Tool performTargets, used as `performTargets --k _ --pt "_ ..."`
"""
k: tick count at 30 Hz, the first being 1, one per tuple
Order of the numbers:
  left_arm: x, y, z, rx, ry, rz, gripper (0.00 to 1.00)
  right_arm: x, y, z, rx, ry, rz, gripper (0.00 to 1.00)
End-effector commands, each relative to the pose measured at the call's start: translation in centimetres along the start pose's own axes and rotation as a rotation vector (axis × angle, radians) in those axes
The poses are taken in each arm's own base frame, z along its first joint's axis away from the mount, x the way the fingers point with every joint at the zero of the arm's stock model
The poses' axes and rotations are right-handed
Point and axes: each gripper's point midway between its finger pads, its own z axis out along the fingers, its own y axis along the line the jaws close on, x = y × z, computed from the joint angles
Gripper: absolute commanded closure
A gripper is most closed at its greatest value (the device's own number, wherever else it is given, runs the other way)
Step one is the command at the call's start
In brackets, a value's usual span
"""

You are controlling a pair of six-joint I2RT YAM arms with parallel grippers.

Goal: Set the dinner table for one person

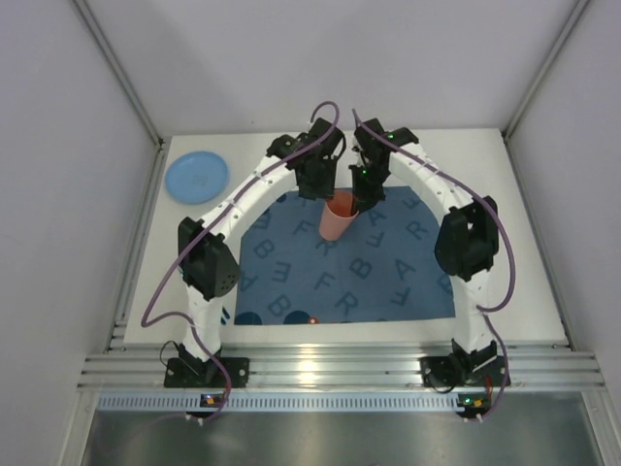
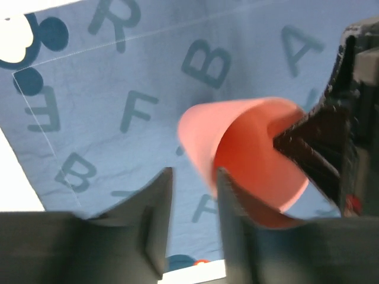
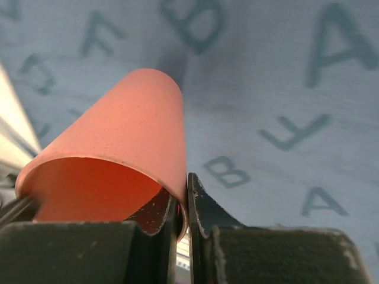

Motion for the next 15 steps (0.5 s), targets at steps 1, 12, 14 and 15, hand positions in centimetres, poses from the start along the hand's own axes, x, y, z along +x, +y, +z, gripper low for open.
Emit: performTargets --k 1,12,14,15 --pt "-3.4 -0.4 -4.9 0.061 -0.129 -0.072 0.57 -1.3 -3.6 -1.5 0.159 -0.068 0.024 1.00" --pt "-5.0 14.7 -5.0 -0.120 -0.221 -0.366 0.30 -2.8 -18.5 -8.9 0.383 -0.188 0.255 1.00" --pt "-4.3 19.4 -4.1 -0.162 -0.215 -0.459 0.30 -2.3 -23.3 -11.0 0.447 -0.215 0.381 1.00" --pt "-4.9 20.7 -4.3 -0.158 -0.247 -0.487 0.30 -1.7 -25.1 -12.0 0.471 -0.227 0.432 1.00"
